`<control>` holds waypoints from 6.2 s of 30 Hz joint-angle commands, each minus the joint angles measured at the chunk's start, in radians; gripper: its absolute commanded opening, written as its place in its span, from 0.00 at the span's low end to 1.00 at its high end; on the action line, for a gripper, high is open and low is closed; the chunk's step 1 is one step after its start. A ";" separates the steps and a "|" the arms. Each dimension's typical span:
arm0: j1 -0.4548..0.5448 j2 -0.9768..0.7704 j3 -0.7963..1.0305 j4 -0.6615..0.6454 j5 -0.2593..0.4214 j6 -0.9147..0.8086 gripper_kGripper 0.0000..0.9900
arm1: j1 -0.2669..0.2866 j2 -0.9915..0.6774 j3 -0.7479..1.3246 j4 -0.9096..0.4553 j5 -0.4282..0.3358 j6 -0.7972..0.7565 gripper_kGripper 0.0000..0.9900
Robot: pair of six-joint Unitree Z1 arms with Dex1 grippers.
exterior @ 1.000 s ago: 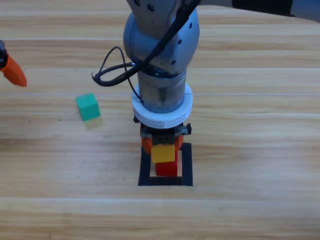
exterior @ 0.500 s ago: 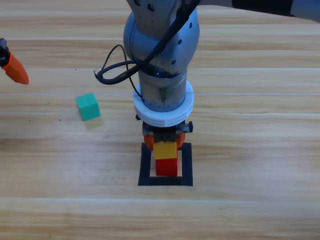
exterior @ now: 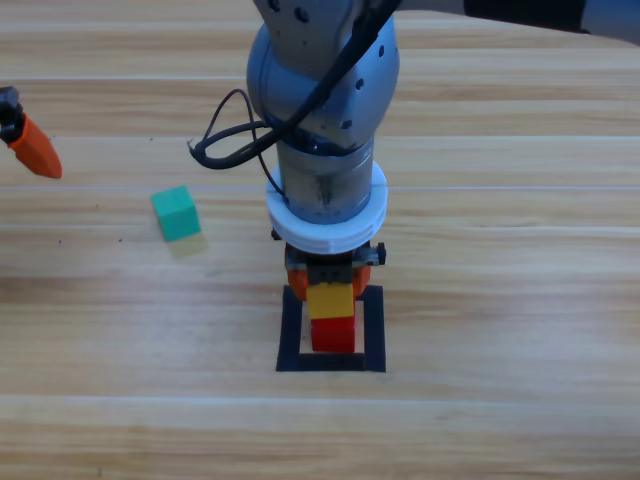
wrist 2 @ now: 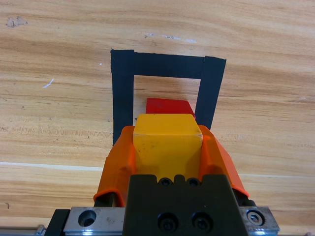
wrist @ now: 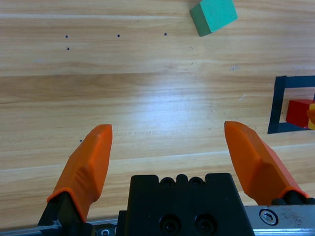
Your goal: Stack the blocks in the rectangular block: red at the bottom, yellow in the middle, green on top
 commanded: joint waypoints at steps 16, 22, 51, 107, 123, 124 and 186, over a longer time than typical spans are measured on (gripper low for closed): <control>-0.023 0.018 0.027 -0.026 0.014 -0.001 0.98 | 0.015 0.049 0.024 0.010 0.002 -0.005 1.00; -0.055 0.032 0.015 -0.098 0.016 -0.096 0.98 | 0.015 -0.111 0.062 0.010 -0.032 -0.033 1.00; -0.233 0.736 -0.767 0.324 0.108 -0.587 0.99 | -0.276 -0.847 1.156 -0.751 0.129 -0.674 1.00; -0.147 0.903 -0.780 0.338 0.054 -0.590 0.88 | -0.278 -0.985 1.368 -0.901 0.315 -1.082 1.00; -0.148 0.888 -0.767 0.327 0.065 -0.573 0.28 | -0.278 -0.983 1.369 -0.901 0.313 -1.082 1.00; -0.155 0.862 -0.764 0.333 0.068 -0.563 0.21 | -0.278 -0.983 1.371 -0.901 0.312 -1.082 1.00; -0.621 0.731 -0.855 0.525 0.054 -0.489 0.07 | -0.278 -0.985 1.374 -0.901 0.290 -1.085 1.00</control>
